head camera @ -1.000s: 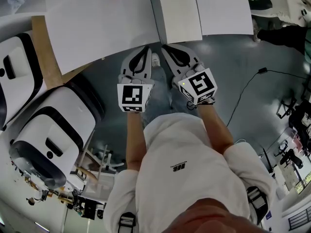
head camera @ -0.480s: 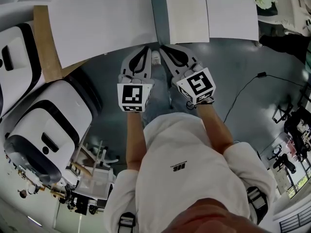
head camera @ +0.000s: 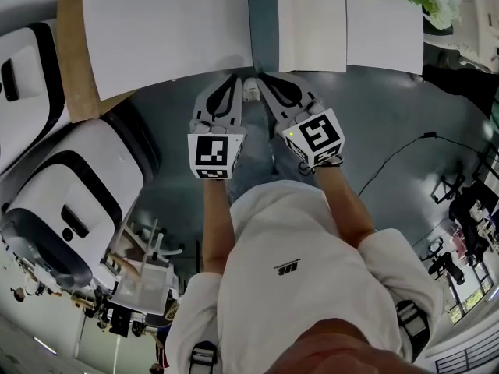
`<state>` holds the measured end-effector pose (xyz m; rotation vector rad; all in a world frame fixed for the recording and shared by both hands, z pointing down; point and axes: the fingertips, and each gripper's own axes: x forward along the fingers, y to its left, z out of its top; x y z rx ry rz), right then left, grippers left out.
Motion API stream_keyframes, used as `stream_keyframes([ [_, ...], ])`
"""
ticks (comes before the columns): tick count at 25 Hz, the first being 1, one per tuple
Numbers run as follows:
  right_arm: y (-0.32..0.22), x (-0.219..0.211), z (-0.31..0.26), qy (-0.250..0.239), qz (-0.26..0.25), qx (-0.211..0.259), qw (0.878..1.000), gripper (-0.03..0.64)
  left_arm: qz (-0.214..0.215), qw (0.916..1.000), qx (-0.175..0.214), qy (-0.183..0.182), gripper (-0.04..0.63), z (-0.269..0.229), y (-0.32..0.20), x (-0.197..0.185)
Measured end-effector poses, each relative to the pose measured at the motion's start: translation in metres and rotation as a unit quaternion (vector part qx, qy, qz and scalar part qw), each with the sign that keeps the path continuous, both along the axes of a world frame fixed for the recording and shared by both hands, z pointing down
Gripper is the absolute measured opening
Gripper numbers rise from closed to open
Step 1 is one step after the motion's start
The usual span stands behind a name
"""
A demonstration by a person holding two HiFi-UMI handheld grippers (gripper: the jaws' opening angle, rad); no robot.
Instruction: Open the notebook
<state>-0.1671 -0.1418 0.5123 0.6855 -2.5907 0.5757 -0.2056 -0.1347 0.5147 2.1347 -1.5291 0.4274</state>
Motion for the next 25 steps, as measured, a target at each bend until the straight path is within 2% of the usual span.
stream_keyframes([
  [25, 0.017, -0.023, 0.039, 0.03, -0.033, -0.022, 0.999, 0.003, -0.029, 0.9993, -0.023, 0.006, 0.0, 0.029, 0.016, -0.023],
])
